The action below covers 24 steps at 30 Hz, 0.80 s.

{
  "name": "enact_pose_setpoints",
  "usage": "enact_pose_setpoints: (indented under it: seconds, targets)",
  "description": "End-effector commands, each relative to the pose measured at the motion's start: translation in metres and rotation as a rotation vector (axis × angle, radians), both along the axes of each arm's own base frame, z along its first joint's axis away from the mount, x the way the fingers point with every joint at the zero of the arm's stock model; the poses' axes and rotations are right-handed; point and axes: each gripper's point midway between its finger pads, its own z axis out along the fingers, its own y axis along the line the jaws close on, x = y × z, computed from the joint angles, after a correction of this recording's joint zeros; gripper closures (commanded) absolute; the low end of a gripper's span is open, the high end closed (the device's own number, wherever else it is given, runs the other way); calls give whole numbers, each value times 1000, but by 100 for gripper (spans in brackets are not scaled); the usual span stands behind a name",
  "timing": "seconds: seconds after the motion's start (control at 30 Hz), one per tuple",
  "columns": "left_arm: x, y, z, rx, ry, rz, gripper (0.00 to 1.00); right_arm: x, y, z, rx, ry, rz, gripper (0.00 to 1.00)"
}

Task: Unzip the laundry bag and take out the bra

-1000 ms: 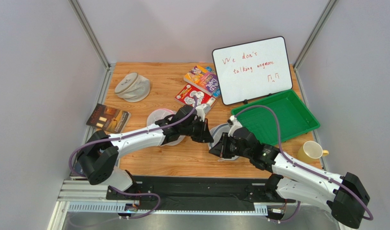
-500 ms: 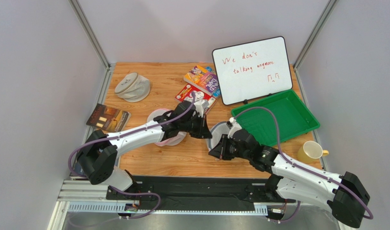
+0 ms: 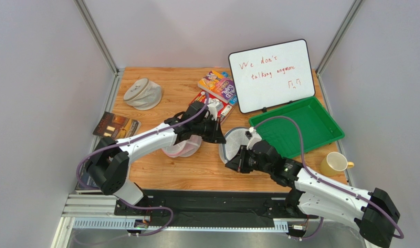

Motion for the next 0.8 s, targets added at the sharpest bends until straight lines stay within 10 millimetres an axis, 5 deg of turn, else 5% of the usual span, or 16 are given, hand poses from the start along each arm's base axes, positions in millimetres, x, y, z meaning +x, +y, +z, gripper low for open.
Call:
enact_pose_setpoints:
  seconds: [0.0, 0.17, 0.23, 0.37, 0.5, 0.77]
  targets:
    - [29, -8, 19, -20, -123, -20, 100, -15, 4, -1, 9, 39, 53, 100]
    - [30, -8, 4, 5, -117, -65, 100, -14, -1, 14, -60, -2, 91, 94]
    - [29, -6, -1, 20, -125, -83, 100, -4, -4, 41, -84, -62, 76, 77]
    - [29, -2, -5, 43, -152, -107, 100, 6, -31, 63, -216, -163, 41, 52]
    - [29, 0, -10, 60, -172, -136, 100, 29, -62, 76, -313, -257, -87, 47]
    - [27, 1, -12, 64, -168, -163, 100, 64, -115, 58, -464, -225, -264, 47]
